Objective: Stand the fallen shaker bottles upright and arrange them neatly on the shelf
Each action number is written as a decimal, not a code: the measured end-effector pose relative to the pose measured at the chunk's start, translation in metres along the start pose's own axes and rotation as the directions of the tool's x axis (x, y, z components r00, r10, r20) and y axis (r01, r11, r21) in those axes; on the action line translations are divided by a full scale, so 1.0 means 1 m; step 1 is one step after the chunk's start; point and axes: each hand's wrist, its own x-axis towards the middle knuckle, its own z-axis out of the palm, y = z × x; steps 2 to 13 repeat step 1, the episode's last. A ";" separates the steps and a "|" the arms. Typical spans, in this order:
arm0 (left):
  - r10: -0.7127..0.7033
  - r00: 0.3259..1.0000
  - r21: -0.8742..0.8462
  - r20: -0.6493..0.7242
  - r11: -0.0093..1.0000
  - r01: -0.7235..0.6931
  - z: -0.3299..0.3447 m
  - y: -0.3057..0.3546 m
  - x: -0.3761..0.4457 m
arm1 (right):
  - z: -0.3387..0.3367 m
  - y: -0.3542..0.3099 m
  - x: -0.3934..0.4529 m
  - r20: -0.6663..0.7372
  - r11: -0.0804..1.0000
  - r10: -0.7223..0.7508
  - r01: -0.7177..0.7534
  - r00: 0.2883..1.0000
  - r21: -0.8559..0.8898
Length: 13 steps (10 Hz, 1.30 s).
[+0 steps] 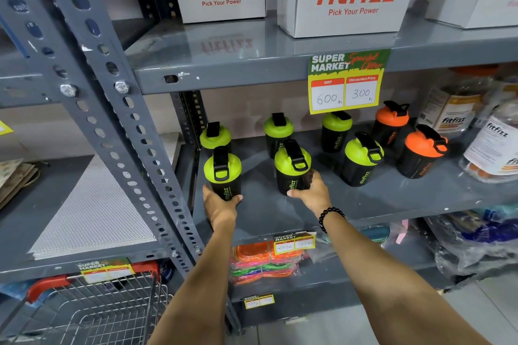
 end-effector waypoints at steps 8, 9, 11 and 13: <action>-0.028 0.999 0.030 -0.045 0.999 0.029 0.001 -0.005 -0.009 | -0.009 0.006 -0.002 0.002 1.000 0.022 -0.022 1.000 0.000; -0.028 0.999 0.030 -0.045 0.999 0.029 0.001 -0.005 -0.009 | -0.009 0.006 -0.002 0.002 1.000 0.022 -0.022 1.000 0.000; -0.028 0.999 0.030 -0.045 0.999 0.029 0.001 -0.005 -0.009 | -0.009 0.006 -0.002 0.002 1.000 0.022 -0.022 1.000 0.000; -0.028 0.999 0.030 -0.045 0.999 0.029 0.001 -0.005 -0.009 | -0.009 0.006 -0.002 0.002 1.000 0.022 -0.022 1.000 0.000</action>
